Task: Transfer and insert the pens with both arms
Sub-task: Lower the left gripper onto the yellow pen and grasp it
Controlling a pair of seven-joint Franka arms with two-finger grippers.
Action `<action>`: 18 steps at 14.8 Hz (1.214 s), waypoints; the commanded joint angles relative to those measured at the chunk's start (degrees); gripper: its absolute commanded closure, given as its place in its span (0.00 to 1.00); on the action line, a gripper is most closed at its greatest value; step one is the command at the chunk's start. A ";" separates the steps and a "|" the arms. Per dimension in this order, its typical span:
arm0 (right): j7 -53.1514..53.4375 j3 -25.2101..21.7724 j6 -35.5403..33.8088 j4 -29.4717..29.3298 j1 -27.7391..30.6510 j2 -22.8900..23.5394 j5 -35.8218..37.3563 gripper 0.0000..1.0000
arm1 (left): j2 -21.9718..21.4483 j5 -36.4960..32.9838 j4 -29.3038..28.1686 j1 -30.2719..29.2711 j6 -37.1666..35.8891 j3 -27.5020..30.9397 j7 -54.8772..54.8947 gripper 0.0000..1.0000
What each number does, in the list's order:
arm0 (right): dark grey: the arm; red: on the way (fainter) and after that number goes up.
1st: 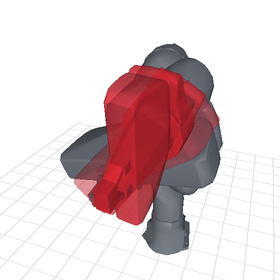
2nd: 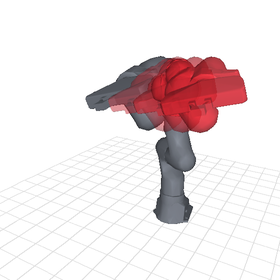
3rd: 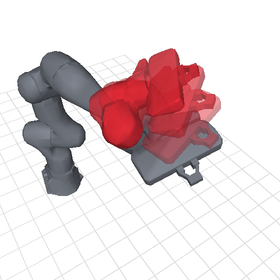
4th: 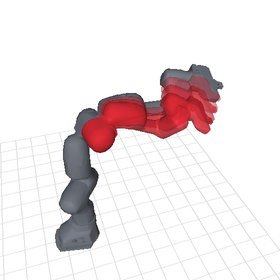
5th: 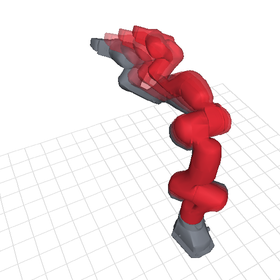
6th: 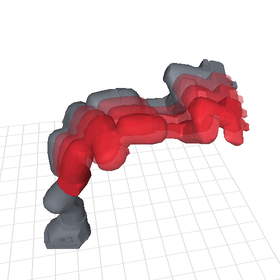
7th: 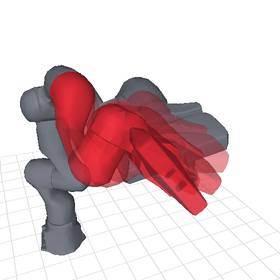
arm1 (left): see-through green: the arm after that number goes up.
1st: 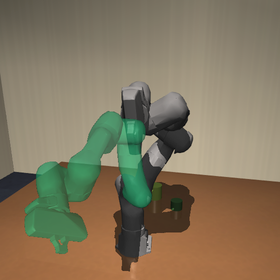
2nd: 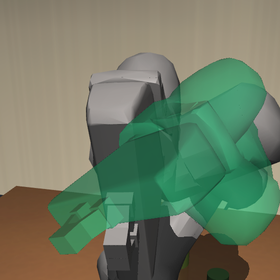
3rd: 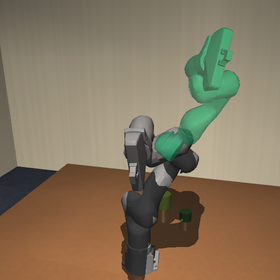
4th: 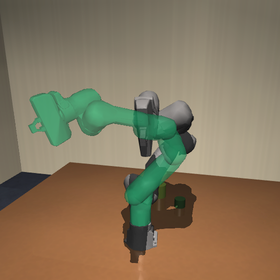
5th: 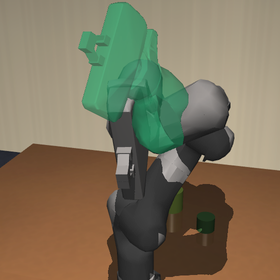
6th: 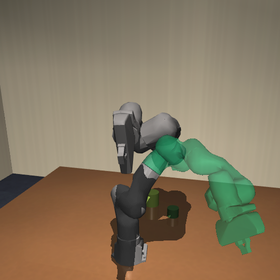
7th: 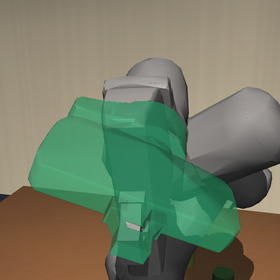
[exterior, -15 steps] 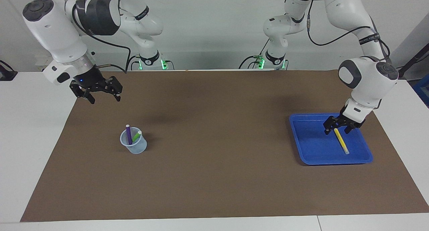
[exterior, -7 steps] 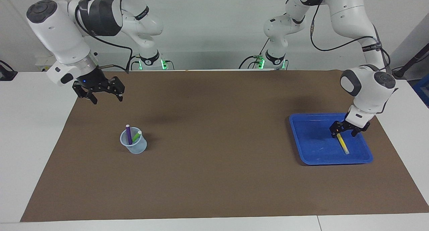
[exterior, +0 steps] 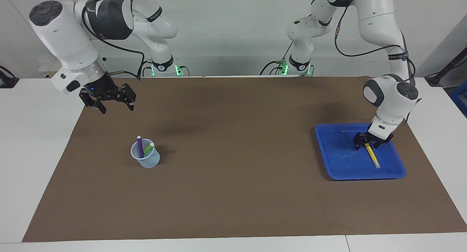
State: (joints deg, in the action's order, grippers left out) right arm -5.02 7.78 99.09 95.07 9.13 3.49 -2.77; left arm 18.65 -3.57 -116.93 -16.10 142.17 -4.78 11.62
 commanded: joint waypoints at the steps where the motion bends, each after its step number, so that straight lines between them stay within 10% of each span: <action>1: 0.98 0.40 -0.48 1.44 0.45 -1.38 1.45 0.00 | -0.72 -1.18 -1.72 -0.77 1.70 -0.41 -0.02 0.24; 13: 1.07 0.31 -0.39 1.44 0.27 -1.46 1.36 0.00 | -0.64 -1.18 -1.64 -0.60 1.35 -0.41 0.07 0.97; 18: 0.98 0.31 -0.21 1.61 0.36 -1.55 1.36 0.00 | -0.64 -1.09 1.60 -0.07 -1.97 -0.50 -2.20 1.00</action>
State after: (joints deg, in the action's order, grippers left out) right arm -5.02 7.76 99.09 95.14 9.17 3.43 -2.76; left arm 18.06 -3.65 -116.83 -16.18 142.02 -4.95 11.36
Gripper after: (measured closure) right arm 0.000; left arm 0.815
